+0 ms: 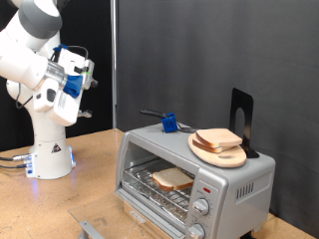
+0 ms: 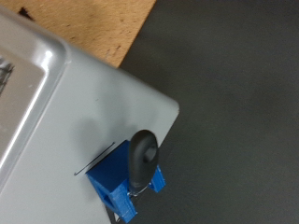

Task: Make a piece of toast with the oven

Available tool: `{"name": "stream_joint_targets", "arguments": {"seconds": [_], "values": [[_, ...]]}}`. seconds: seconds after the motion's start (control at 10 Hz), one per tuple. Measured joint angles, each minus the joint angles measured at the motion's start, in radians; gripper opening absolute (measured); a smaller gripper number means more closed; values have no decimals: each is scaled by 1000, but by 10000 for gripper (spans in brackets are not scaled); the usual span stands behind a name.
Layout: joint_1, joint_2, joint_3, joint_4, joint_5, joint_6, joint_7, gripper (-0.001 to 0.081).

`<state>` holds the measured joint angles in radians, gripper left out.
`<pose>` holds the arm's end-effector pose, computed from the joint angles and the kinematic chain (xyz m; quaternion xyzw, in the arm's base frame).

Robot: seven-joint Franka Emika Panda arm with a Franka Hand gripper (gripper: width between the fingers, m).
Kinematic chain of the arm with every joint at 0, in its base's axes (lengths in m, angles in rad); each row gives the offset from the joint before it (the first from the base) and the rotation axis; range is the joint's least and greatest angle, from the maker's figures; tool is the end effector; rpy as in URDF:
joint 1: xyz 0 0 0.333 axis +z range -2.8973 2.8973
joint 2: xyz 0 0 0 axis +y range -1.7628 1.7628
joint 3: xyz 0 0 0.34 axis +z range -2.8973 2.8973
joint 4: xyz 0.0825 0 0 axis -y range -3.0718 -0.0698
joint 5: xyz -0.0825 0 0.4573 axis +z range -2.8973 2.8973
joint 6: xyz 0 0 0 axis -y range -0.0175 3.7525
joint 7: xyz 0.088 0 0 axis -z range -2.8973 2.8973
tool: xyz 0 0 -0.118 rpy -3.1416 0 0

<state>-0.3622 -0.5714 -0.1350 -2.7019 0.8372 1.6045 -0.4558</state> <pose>0.3523 -0.0893 0.3813 -0.8659 0.1196 0.0288 0.4849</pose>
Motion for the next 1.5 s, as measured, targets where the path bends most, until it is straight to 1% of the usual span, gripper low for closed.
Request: {"name": "stream_joint_targets", "arguments": {"seconds": [0.1, 0.2, 0.3, 0.4, 0.6, 0.7, 1.0, 1.2, 1.5], "values": [[0, -1, 0, -1, -10, -36, 7, 800], [-4, 10, -17, 4, -17, -97, 46, 800], [-16, 32, -42, 11, -17, -127, 87, 800], [-34, 62, -73, 18, -17, -139, 115, 800], [-71, 120, -128, 38, -16, -130, 125, 800], [-83, 144, -152, 55, -13, -118, 117, 800], [-93, 222, -215, 140, -11, -116, 79, 800], [-91, 281, -221, 194, -33, -151, 45, 800], [-96, 284, -227, 180, -29, -141, 56, 800]]}}
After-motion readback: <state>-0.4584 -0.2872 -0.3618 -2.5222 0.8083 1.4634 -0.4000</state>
